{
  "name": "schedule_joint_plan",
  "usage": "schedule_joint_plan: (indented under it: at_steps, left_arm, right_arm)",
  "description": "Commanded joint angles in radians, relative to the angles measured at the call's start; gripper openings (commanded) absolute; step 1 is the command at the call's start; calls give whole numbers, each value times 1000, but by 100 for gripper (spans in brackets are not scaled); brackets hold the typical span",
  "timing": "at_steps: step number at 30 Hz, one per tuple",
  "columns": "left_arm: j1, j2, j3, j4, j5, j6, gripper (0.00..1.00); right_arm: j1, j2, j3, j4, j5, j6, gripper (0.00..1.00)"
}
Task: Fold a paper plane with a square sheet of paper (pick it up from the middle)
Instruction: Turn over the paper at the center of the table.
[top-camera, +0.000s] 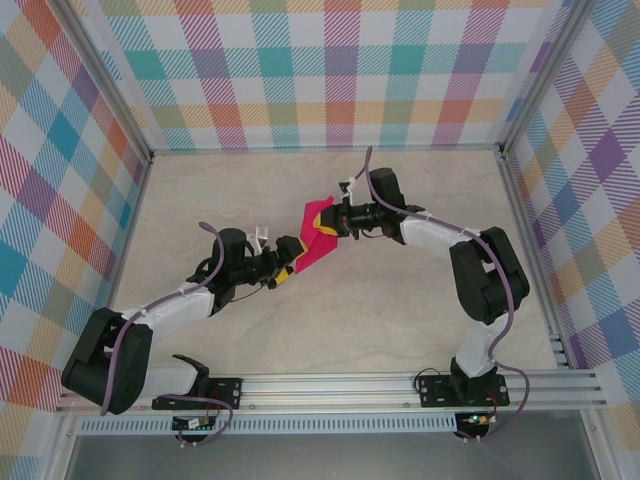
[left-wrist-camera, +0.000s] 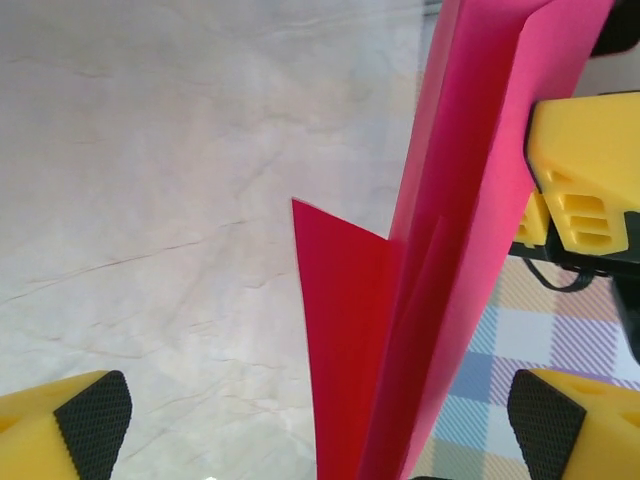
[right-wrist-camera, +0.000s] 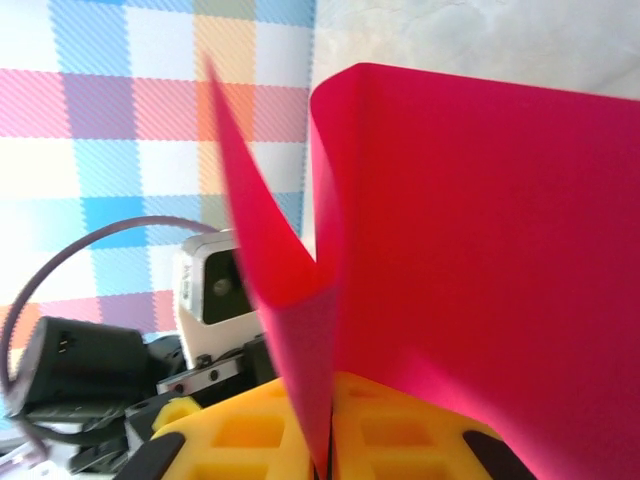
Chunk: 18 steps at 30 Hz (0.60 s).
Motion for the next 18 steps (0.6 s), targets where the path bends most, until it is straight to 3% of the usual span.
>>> schedule_joint_plan:
  at_steps: [1,7,18]
  left_arm:
    - [11,0,15,152,64,-56,94]
    - [11,9,22,264,58,-96,73]
    - [11,17,23,274,29,-101,40]
  right_arm:
    - [7,-23,25,44,-112,51,12]
    - [8,-22,18,48,-149,59,12]
    - [7,-5,21,4,-185,37,13]
